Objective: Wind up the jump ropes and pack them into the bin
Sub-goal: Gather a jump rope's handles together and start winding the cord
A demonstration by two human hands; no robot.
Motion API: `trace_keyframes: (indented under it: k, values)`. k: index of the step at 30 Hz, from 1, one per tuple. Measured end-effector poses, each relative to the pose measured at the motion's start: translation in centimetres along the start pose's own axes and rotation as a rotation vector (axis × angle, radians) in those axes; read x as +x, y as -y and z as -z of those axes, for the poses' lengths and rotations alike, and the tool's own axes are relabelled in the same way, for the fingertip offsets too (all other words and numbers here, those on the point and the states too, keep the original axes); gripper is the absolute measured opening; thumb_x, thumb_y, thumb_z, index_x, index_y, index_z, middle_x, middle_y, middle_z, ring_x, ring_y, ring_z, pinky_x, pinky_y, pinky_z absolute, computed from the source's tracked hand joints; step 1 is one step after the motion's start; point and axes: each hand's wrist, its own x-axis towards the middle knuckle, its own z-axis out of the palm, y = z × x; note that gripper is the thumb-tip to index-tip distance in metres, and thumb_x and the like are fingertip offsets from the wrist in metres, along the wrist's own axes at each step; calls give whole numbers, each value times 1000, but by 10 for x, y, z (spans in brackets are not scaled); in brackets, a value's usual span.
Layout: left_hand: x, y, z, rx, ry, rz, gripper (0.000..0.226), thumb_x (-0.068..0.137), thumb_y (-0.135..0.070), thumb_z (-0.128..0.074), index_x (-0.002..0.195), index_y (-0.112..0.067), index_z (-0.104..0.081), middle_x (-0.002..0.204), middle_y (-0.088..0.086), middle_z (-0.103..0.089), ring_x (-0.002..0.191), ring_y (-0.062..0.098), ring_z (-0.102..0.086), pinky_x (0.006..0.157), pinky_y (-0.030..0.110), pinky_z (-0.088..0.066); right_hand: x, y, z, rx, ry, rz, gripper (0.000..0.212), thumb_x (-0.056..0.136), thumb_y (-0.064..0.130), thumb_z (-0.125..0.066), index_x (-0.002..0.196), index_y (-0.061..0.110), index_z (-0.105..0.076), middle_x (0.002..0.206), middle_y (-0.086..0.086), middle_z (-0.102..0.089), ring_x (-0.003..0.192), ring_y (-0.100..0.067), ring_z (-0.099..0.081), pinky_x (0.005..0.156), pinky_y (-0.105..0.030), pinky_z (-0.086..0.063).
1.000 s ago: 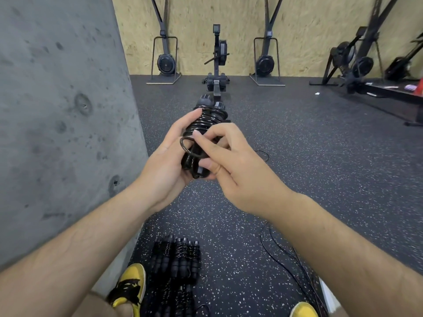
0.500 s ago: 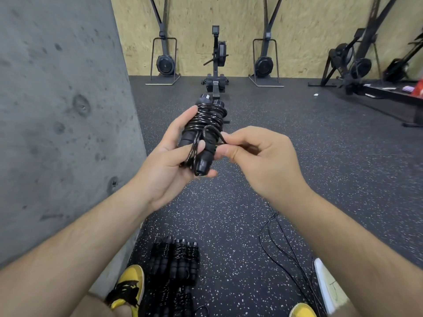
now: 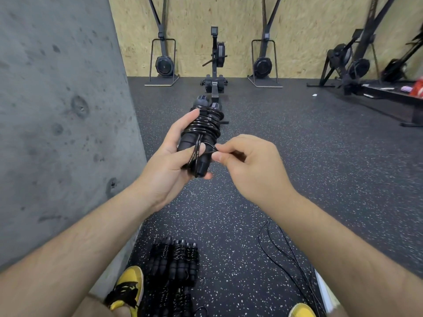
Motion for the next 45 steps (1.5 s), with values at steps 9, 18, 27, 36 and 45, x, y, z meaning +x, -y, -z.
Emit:
trace_keyframes:
  k: [9,18,27,36,45]
  values:
    - [0,-4,2,-63,-6,27,61,94,-3,-47,148,-32,-48,139,13,-62,95,28,-65,65,42,-52,-5,3,-13,194,5,-196,3,87,19,-75,85,18,-77,76,9,-67,67,-2,-55,67,-20,-41]
    - [0,-1,-1,-21,4,48,52,98,-22,-48,148,-33,-47,138,12,-62,101,29,-58,71,41,-48,-9,15,-19,186,-102,-100,2,84,11,-77,85,9,-77,87,-1,-62,70,-1,-56,62,-6,-41]
    - [-3,8,-2,-3,0,91,58,95,-18,-58,148,-36,-43,141,2,-61,119,22,-66,83,35,-59,-7,16,-23,230,-83,-223,17,82,14,-70,98,21,-72,85,5,-65,73,-13,-67,63,-35,-60]
    - [-5,16,8,364,45,66,62,99,-1,-58,145,-40,-46,116,5,-68,87,18,-62,72,31,-56,0,18,-14,-309,140,70,24,94,32,-56,115,35,-65,80,5,-64,78,-20,-60,76,-38,-51]
    - [-5,19,10,439,133,86,63,94,-9,-68,146,-33,-42,110,-7,-62,88,13,-63,81,50,-59,9,9,-8,-487,87,242,12,94,34,-57,96,25,-63,95,7,-59,82,-25,-62,68,-40,-50]
